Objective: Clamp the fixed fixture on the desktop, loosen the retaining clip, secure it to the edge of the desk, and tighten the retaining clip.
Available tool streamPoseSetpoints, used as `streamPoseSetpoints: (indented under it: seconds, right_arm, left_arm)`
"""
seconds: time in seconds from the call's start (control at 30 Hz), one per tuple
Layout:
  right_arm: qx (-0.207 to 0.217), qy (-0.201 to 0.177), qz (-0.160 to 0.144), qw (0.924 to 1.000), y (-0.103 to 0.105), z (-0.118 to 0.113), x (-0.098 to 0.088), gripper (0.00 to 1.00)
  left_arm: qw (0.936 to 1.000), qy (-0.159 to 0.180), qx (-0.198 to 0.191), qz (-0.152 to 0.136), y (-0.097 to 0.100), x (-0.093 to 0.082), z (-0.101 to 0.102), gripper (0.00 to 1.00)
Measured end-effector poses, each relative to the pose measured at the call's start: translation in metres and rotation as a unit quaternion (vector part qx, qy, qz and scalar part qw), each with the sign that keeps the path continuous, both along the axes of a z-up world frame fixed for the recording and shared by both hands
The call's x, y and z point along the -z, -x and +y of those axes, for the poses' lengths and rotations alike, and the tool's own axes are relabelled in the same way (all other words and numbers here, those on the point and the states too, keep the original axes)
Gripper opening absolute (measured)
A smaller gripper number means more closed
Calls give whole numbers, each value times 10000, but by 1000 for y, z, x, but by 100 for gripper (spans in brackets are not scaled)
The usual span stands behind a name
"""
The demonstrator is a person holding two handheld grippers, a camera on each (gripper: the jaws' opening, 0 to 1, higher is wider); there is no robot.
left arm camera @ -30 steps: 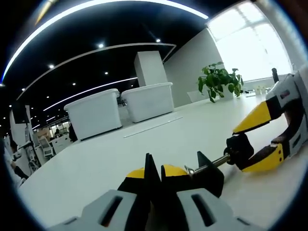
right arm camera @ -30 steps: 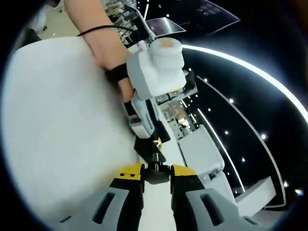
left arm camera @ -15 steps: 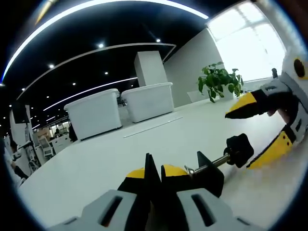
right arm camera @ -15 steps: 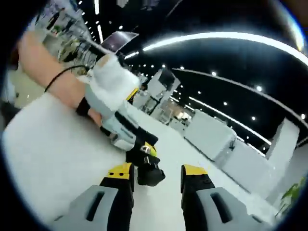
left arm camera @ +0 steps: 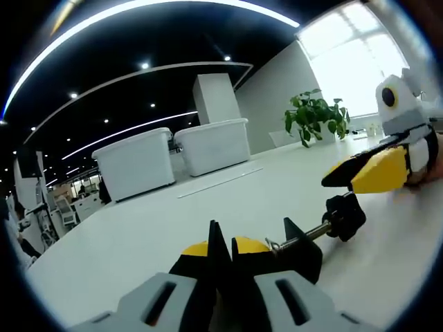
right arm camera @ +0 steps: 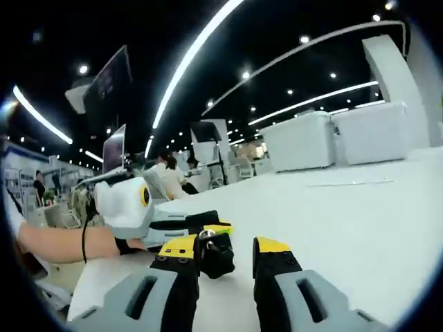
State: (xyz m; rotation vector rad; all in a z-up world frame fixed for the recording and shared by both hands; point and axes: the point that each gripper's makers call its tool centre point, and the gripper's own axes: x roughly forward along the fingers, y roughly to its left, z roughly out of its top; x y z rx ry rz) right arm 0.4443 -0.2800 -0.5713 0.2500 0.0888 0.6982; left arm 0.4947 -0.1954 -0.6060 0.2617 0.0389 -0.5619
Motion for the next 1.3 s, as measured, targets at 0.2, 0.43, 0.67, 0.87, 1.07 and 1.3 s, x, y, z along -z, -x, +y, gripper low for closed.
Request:
streamPoseSetpoints:
  seconds: [0.2,0.43,0.67,0.87,1.07,1.3]
  right_arm:
    - [-277,249,147,9992,8,18,10,24]
    - [-327,460,243,9981,8,23,17,24]
    - [-422,572,178,9973,8,26,18,21]
    - [-390,1009,-282,9937,11,28,16,20]
    - [-336,1665,-950,9809,12,29,13,20]
    - [-239,2452,-1617,9556,17,33,13,20]
  left_arm:
    - [10000,1,2,2,0,0,0,9]
    - [10000,7,9,12,0,0,0,9]
    - [10000,8,9,16,-1,0,0,9]
    - [10000,10,6,19,-1,0,0,9]
    - [10000,11,-12,19,-1,0,1,9]
    - [10000,11,-45,18,-1,0,2,9]
